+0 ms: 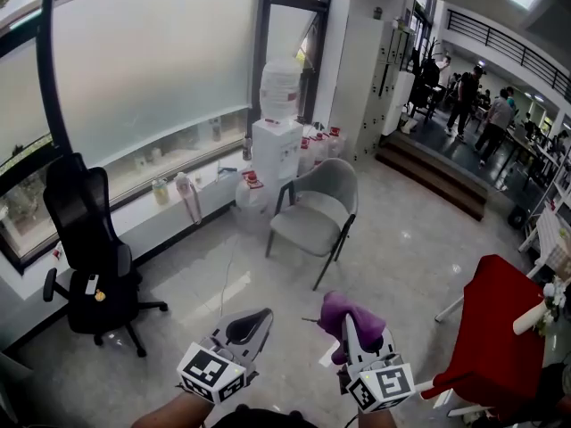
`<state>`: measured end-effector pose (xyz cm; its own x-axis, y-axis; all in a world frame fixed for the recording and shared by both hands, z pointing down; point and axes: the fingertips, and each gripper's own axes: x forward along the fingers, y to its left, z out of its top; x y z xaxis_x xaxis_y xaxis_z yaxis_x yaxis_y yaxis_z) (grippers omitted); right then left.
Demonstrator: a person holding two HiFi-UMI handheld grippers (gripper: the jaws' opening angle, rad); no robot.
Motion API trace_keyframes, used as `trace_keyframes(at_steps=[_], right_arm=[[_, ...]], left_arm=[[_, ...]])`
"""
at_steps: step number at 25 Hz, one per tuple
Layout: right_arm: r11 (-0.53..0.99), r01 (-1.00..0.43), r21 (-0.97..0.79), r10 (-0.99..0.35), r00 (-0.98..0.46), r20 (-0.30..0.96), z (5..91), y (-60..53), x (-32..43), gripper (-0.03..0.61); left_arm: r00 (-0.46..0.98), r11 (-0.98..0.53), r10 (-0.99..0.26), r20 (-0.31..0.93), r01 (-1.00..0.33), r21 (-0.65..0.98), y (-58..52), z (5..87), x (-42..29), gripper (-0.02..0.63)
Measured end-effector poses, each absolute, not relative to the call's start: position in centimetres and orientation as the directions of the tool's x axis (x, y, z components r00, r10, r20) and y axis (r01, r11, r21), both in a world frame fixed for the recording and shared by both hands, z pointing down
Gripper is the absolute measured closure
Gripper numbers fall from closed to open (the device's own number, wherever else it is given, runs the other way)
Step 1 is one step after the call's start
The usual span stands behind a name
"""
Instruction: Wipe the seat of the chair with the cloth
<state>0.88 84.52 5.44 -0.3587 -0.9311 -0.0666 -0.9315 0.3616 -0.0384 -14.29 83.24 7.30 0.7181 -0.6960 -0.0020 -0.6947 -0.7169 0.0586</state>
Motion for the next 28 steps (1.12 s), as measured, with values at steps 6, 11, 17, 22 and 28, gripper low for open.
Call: trace_keyframes(at_steps=[6,11,17,22,28], right_arm=[[0.351,-0.935,-0.046,-0.935,-0.349,-0.059,5.6,84.1,-0.5,0.554],[0.335,-0.941,-0.050,-0.941,-0.333,-0.054,5.7,83.4,-2.5,0.554],[0.314,-0.948,-0.048,-0.949,-0.312,-0.047,6.1,83.0,-5.0,0.554],[0.311,-0.949,-0.050,-0.950,-0.309,-0.030,6.6,82.3,-6.6,0.554],[0.318,-0.947,-0.052,-0.948,-0.315,-0.049,6.6,80.2,-6.3,0.554]], left_arm=[[0.723,-0.721,-0.691,-0.004,-0.689,0.067,82.8,7.6,-15.8,0.611],[0.728,-0.727,-0.685,-0.009,-0.683,0.070,82.2,7.5,-18.2,0.611],[0.745,-0.743,-0.667,-0.015,-0.664,0.084,82.0,7.8,-20.7,0.611],[0.751,-0.749,-0.660,-0.015,-0.657,0.092,81.2,8.4,-22.5,0.611],[0.748,-0.745,-0.664,-0.005,-0.661,0.090,79.5,9.0,-22.1,0.611]])
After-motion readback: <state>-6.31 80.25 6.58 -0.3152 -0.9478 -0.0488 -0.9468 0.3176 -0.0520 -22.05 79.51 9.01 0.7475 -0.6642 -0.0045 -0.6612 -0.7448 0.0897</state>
